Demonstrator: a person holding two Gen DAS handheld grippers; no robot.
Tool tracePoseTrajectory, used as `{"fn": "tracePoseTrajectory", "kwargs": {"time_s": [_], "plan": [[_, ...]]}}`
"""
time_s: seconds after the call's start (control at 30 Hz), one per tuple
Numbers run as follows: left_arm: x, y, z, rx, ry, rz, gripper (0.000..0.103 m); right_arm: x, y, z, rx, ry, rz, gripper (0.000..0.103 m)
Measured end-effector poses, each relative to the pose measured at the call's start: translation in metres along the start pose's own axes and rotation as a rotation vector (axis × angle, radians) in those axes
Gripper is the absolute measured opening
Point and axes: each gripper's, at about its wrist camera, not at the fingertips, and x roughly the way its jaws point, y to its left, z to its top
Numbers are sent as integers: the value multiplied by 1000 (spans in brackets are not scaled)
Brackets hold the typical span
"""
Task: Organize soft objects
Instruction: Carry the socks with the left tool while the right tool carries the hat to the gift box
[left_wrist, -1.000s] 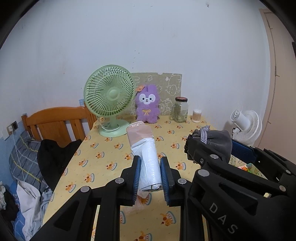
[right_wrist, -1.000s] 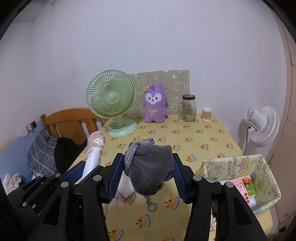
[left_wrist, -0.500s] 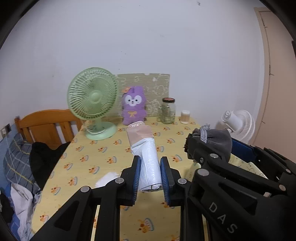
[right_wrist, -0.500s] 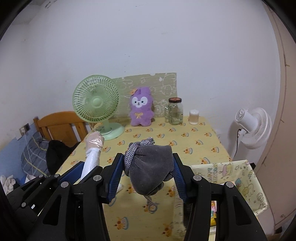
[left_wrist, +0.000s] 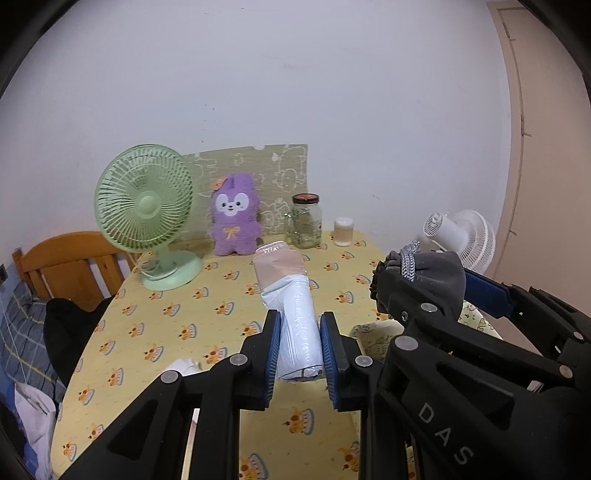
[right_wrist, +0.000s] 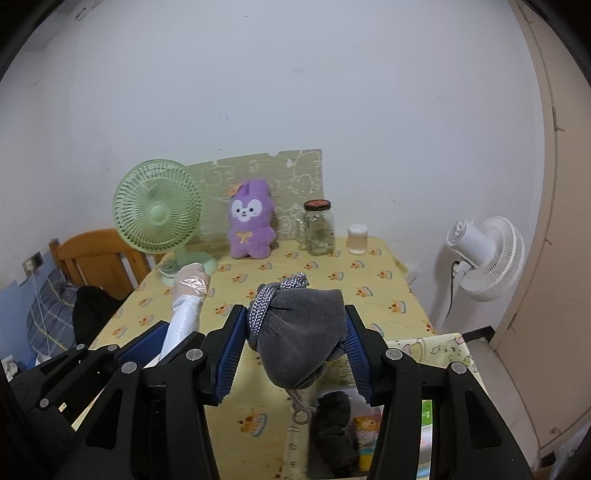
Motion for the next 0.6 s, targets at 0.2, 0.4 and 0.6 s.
{"fn": "tracePoseTrajectory", "kwargs": {"time_s": [0.2, 0.4, 0.6], "plan": [[12, -19, 1, 18, 16, -23, 21, 4, -21, -4, 23, 6, -20, 55], [21, -37, -2, 36, 31, -53, 21, 7, -41, -9, 47, 13, -44, 55], [29, -53, -6, 62, 47, -78, 21, 11, -59, -17, 70, 27, -60, 55]]}}
